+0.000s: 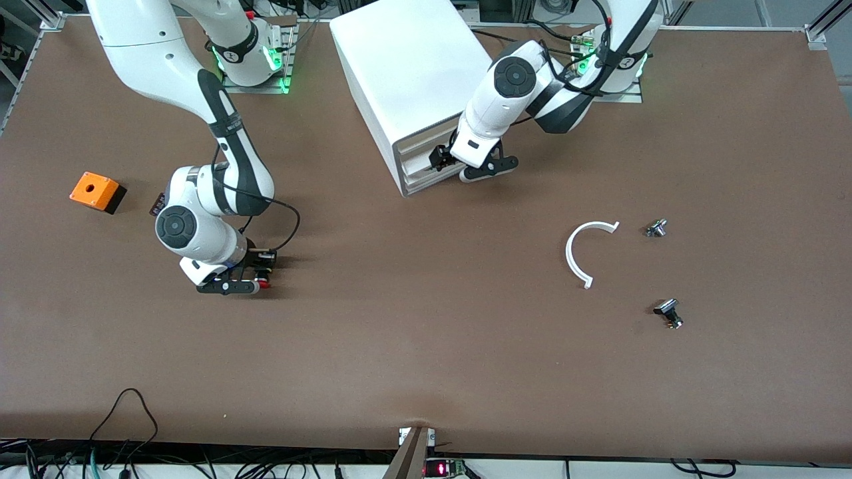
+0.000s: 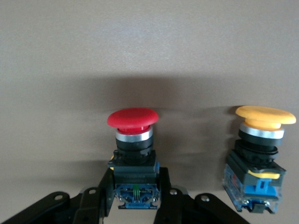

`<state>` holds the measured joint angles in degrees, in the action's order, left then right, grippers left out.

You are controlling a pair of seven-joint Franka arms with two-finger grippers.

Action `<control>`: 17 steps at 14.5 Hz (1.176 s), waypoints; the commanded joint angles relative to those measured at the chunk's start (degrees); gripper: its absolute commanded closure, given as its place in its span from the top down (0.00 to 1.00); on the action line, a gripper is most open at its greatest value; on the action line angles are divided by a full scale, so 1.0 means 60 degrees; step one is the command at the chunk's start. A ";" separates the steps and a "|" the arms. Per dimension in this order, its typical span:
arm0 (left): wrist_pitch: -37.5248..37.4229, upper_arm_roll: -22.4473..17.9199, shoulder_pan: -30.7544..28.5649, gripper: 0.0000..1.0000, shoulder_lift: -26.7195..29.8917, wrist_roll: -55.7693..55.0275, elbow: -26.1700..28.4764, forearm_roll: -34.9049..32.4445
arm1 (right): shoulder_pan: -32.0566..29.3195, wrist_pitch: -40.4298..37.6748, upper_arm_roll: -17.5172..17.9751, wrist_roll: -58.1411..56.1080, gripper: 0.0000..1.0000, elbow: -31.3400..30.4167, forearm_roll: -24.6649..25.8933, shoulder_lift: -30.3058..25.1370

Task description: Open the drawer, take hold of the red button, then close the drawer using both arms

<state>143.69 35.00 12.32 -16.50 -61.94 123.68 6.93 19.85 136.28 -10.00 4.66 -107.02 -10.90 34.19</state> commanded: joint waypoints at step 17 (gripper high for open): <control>-0.6581 -0.0077 -0.1539 1.00 0.0142 0.2090 -0.3939 -0.2100 | -0.0217 -0.3854 -0.1000 -0.0911 1.00 0.1749 0.0746 -0.3764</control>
<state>112.14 34.38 4.51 -15.86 -52.46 104.96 0.18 18.77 119.41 -16.22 -2.20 -100.51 -7.98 12.25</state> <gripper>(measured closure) 0.000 0.000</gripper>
